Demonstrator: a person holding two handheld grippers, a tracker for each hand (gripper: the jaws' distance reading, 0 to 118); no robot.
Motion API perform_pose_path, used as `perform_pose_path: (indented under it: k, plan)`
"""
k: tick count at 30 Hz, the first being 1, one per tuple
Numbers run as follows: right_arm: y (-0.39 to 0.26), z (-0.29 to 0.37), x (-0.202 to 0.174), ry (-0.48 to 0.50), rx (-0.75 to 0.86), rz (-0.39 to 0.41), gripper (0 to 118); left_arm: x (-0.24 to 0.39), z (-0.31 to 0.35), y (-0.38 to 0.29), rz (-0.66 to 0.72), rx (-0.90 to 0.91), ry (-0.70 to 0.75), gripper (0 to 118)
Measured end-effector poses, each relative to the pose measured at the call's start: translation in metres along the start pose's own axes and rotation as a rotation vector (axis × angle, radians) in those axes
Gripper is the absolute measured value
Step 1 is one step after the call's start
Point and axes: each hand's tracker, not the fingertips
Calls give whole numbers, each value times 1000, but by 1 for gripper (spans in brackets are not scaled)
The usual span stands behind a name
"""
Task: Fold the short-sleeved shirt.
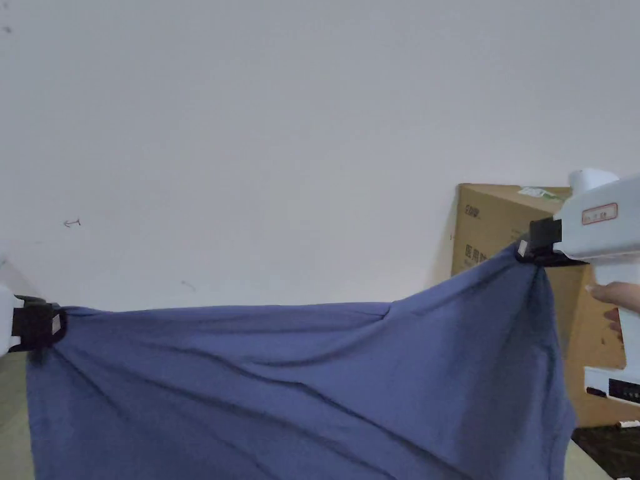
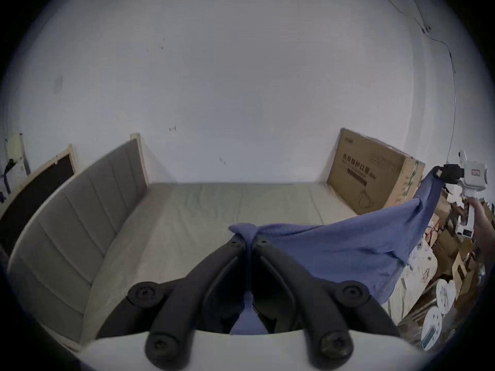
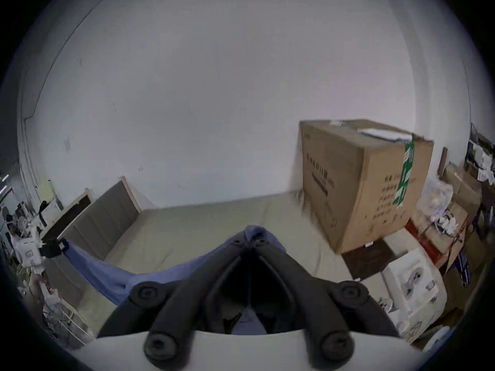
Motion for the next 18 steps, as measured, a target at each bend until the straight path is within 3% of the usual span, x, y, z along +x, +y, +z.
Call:
perform_pose_path:
  k: [9, 18]
  plan:
    - [61, 22, 0, -52, 115, -8, 0, -3, 12, 48, 5, 61, 8, 2]
    - [111, -31, -14, -111, 166, 34, 0, -12, -57, 88, 62, 76, 23, 2]
